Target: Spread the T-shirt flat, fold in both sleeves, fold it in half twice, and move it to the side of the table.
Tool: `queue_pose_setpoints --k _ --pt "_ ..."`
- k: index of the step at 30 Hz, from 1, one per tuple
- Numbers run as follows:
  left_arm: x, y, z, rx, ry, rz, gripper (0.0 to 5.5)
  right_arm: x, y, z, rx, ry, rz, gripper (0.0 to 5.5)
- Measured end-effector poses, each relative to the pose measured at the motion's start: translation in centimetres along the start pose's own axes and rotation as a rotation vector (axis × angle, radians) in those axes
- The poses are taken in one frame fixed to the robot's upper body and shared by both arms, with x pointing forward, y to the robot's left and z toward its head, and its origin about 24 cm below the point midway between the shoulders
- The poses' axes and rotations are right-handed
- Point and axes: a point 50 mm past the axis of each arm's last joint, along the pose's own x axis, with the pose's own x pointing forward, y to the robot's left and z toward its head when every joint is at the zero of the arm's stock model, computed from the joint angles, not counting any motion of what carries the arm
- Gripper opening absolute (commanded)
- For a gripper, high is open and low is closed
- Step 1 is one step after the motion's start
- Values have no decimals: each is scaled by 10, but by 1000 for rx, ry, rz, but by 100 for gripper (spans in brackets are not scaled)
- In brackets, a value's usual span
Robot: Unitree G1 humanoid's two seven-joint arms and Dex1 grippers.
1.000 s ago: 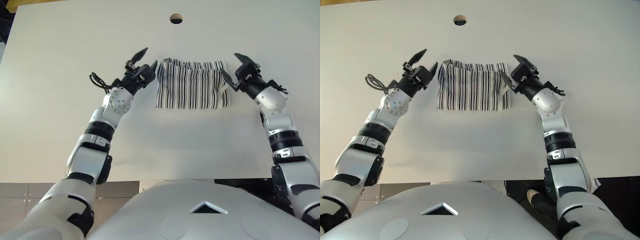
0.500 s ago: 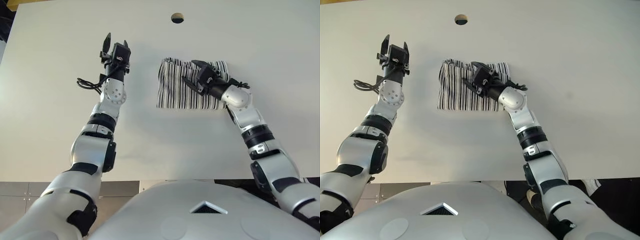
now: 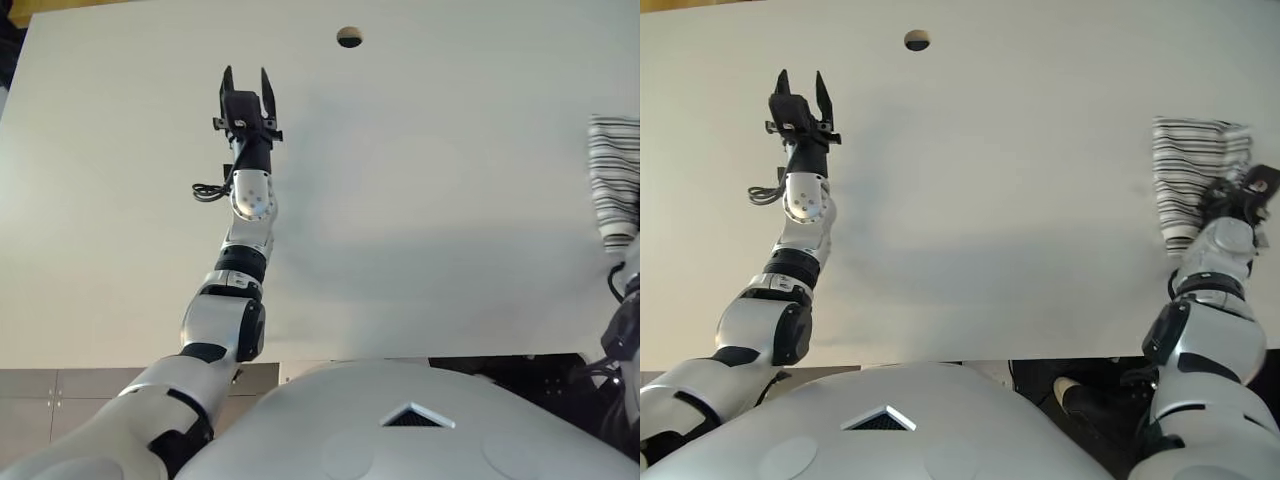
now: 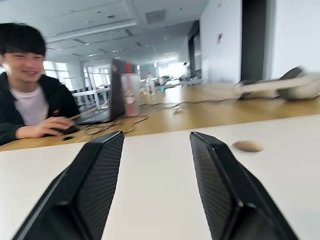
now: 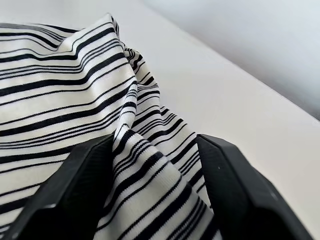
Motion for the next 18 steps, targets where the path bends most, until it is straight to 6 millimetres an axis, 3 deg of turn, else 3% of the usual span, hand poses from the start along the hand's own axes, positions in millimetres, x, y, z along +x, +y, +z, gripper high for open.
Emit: queue_pose_setpoints --k 5,8,9,11,13,15,18 --pt "-1 1 2 -21 -15 19 246 -2 -10 -4 30 1 -72 292" --pt "0 -1 3 -26 -22 14 246 -5 -16 -1 -7 -93 -136 292" --pt "1 -3 4 -29 -25 8 246 -6 -17 10 -17 -188 -161 292" --pt "6 -11 8 -37 -39 -23 246 -11 -9 49 -18 -455 -176 292" --pt "11 -14 14 -35 -65 -43 246 -24 20 83 -26 -683 -114 292" --pt "21 -19 24 -43 -102 -54 246 -53 83 108 -34 -902 56 292" --pt "47 -43 56 -85 -202 -98 246 -128 204 131 9 -1128 418 292"
